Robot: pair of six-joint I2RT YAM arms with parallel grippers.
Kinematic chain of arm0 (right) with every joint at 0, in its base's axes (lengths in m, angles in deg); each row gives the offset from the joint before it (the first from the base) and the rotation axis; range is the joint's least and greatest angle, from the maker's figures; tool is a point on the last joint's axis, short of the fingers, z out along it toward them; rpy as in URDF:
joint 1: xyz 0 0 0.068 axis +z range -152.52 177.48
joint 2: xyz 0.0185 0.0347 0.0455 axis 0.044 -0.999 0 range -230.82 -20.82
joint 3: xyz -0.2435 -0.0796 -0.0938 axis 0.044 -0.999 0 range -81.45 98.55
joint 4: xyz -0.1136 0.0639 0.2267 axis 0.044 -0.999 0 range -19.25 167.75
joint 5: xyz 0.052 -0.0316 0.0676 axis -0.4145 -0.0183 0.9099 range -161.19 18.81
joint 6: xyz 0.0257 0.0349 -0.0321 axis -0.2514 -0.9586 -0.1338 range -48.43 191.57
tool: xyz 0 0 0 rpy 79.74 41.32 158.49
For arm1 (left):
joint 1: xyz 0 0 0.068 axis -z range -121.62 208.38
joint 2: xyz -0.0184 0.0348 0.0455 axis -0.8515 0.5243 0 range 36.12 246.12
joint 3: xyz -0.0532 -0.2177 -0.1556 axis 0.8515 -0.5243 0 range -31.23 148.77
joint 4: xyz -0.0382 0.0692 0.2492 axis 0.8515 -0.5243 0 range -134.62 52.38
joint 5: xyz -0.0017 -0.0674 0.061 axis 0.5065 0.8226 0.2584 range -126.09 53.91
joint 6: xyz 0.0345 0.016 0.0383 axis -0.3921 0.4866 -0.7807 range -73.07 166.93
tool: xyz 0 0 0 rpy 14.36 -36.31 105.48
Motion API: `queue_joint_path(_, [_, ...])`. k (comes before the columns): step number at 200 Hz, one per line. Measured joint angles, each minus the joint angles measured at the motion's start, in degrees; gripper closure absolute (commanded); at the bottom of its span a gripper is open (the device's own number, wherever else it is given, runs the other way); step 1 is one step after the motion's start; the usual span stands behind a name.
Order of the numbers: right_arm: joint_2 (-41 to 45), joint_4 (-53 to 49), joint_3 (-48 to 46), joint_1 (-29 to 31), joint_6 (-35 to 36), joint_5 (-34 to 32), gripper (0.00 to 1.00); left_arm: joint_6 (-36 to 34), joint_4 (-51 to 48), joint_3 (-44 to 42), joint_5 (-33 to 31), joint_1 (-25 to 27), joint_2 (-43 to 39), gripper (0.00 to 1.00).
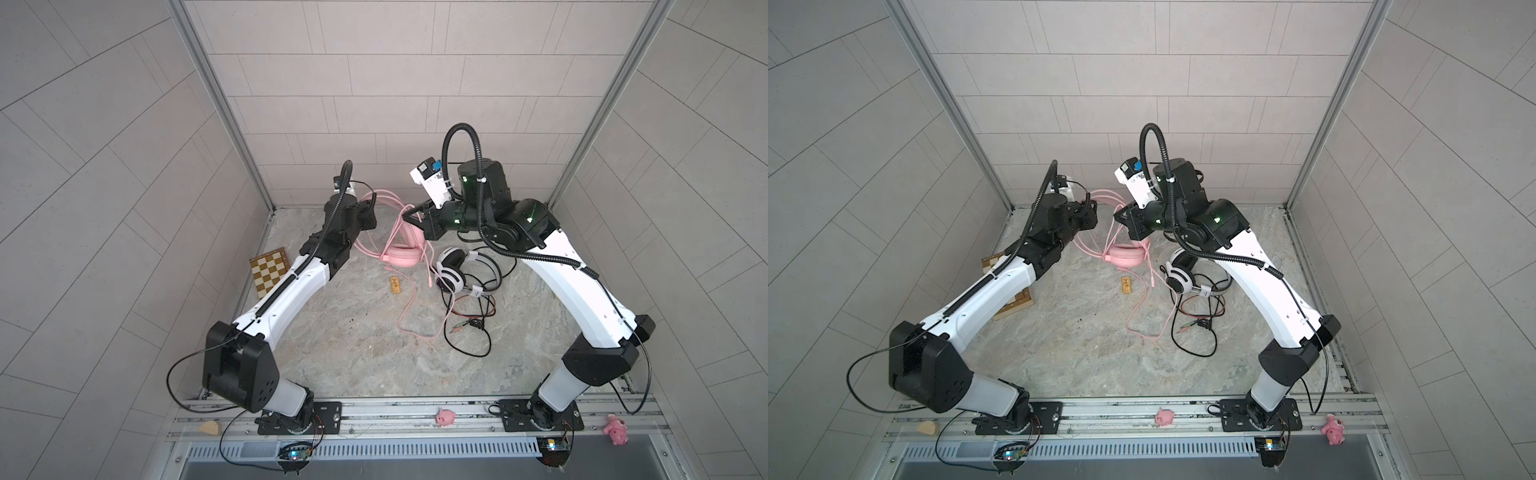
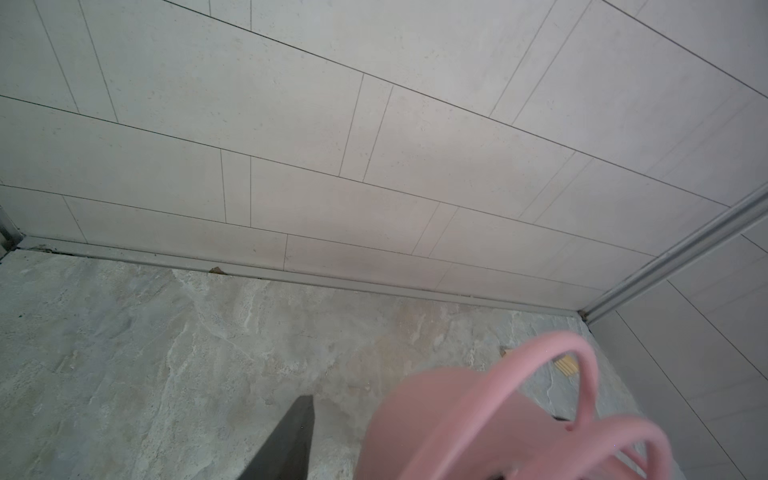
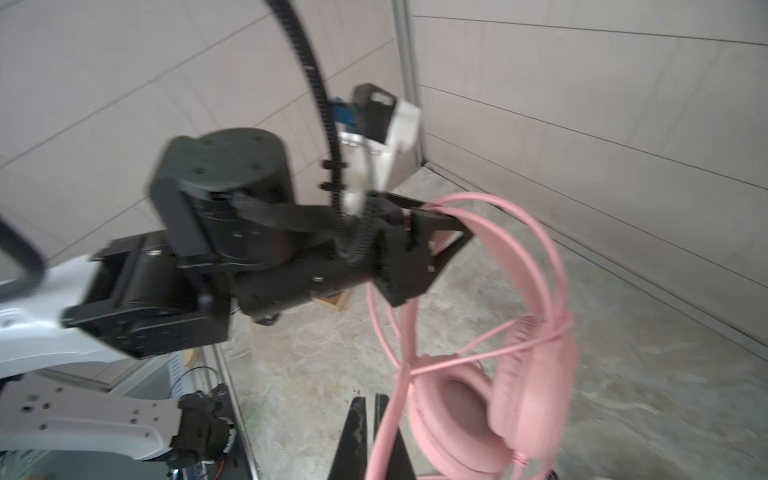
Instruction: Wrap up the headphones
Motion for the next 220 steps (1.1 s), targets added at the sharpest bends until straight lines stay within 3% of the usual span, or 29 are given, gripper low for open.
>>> queue_joint_path(48, [-0.04,-3.15,-1.33,-7.23,3.04,-2.60,1.00,-5.16,-10.51,1.42,15.85,-0.33,-3.41,1.00])
queue_joint_path(87, [-0.15,-2.29,-5.38,-10.99,3.63,-2.38,0.99,-4.96,-14.91,2.47,26.18,-1.25,-4.28,1.00])
queue_joint_path(144, [2.51,12.90,-24.96,-12.66,0.46,-0.31,0.87,5.51,-13.46,2.49,38.56,-9.90,-4.85,1.00])
queue_joint_path(177, [3.28,22.91,-32.85,-12.76,-3.41,2.58,0.84,10.95,-12.50,3.56,44.87,-10.08,-4.79,1.00])
queue_joint_path(220, [3.26,34.01,-36.33,-12.92,-8.31,5.81,0.74,21.33,-4.83,3.89,51.32,-10.58,-4.72,1.00])
